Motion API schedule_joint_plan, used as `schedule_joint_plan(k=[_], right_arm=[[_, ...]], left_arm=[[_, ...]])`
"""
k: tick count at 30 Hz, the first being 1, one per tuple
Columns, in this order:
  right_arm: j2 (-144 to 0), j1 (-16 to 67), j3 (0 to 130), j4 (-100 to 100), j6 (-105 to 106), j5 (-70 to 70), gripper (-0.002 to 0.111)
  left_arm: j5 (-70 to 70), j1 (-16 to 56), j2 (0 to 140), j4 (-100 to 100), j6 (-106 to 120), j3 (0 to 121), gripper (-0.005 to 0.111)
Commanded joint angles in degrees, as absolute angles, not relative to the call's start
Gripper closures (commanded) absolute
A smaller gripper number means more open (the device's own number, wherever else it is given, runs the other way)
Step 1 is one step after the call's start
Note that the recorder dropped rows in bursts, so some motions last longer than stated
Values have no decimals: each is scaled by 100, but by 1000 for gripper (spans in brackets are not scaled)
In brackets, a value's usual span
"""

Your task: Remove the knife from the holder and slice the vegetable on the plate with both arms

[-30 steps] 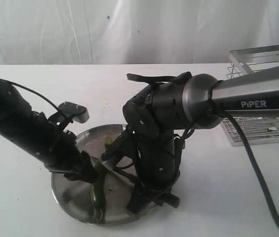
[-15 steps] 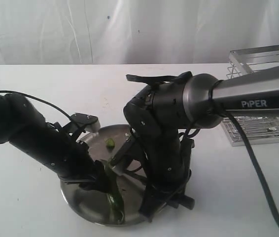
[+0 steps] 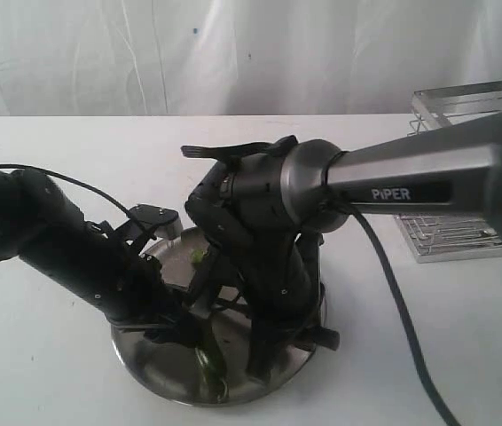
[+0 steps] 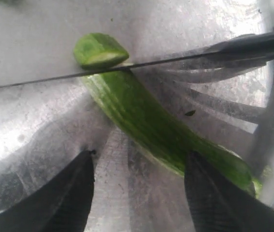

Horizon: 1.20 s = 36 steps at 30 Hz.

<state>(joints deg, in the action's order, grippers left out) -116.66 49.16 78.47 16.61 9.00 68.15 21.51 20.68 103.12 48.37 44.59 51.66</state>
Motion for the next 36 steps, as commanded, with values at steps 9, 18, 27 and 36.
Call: schedule_joint_plan(k=[9,18,27,36], right_arm=[[-11513,4835,7179,2100,997,6996,108],[-11188,4735,7123,2124,996,6996,108],[-11222,4749,7141,2124,1020,6996,108],[-11732,4947,7741,2090,1069,6996,108]], left_arm=[[1985,2122,10497,4611,4469,5079,48],[1960,2122,10497,4611,4469,5079,48],[1970,2122,10497,4611,4469,5079,48],[2021,2122,10497,4611,4469,5079,48]])
